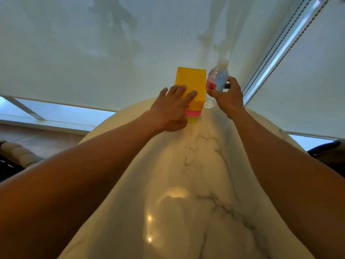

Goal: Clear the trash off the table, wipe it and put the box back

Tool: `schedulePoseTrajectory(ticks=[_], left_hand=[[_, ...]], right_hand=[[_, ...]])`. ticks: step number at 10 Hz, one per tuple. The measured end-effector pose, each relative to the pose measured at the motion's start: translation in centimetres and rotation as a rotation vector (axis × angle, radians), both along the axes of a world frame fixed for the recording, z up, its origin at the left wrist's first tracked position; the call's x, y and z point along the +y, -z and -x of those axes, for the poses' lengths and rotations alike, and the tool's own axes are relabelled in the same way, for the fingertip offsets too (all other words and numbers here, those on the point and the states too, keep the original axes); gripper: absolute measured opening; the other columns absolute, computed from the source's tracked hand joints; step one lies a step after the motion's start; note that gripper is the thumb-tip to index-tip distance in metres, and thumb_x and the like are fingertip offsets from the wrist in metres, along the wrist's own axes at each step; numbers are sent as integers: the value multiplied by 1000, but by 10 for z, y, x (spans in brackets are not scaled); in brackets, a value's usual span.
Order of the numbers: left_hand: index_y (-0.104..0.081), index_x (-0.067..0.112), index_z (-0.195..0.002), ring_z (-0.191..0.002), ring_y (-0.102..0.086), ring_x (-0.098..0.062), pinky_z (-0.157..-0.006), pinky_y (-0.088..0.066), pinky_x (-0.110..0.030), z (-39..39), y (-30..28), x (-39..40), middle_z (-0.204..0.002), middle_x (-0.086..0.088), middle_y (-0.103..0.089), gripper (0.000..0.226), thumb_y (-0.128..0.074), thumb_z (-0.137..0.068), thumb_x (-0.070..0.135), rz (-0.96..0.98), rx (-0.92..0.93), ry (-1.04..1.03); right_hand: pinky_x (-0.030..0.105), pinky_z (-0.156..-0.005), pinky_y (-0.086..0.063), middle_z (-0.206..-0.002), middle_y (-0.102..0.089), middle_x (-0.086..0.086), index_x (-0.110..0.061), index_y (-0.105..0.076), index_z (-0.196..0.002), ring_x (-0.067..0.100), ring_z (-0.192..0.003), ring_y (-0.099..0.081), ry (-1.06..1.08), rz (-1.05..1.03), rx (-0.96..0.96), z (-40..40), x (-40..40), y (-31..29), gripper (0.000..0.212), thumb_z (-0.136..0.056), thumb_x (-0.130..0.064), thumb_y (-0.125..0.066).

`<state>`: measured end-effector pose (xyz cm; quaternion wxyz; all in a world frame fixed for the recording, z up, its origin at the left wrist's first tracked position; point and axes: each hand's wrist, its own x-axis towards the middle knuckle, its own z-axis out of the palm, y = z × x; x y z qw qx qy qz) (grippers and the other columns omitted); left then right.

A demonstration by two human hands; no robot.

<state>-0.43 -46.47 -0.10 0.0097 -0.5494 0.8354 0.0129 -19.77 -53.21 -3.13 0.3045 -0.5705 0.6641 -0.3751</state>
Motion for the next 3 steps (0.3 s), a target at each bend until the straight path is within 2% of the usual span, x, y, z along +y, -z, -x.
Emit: schedulePoseTrajectory(ticks=[1, 2, 3], left_hand=[[-13, 23, -151, -142, -16, -33, -115, -19, -46, -2, -10, 9, -155, -12, -14, 74, -51, -89, 36, -30, 30, -6], [-13, 23, -151, -143, -15, -32, -114, -21, -44, -8, -14, 34, -158, -11, -11, 72, -51, -91, 37, -30, 100, -32], [-22, 22, -149, -141, -21, -31, -110, -28, -44, -14, -14, 71, -156, -11, -19, 68, -53, -90, 33, -48, 190, -63]], right_hand=[[30, -97, -43, -138, -50, 8, -13, -31, -145, 21, -123, -50, 26, -147, -3, 0, 17, 0, 83, -78, -29, -77], [41, -106, -41, -143, -45, 11, -12, -29, -147, 25, -128, -46, 69, -264, -44, -4, 46, 5, 85, -78, -31, -74], [40, -105, -41, -143, -46, 11, -10, -37, -144, 26, -128, -47, 48, -309, -8, -13, 84, 6, 77, -79, -31, -73]])
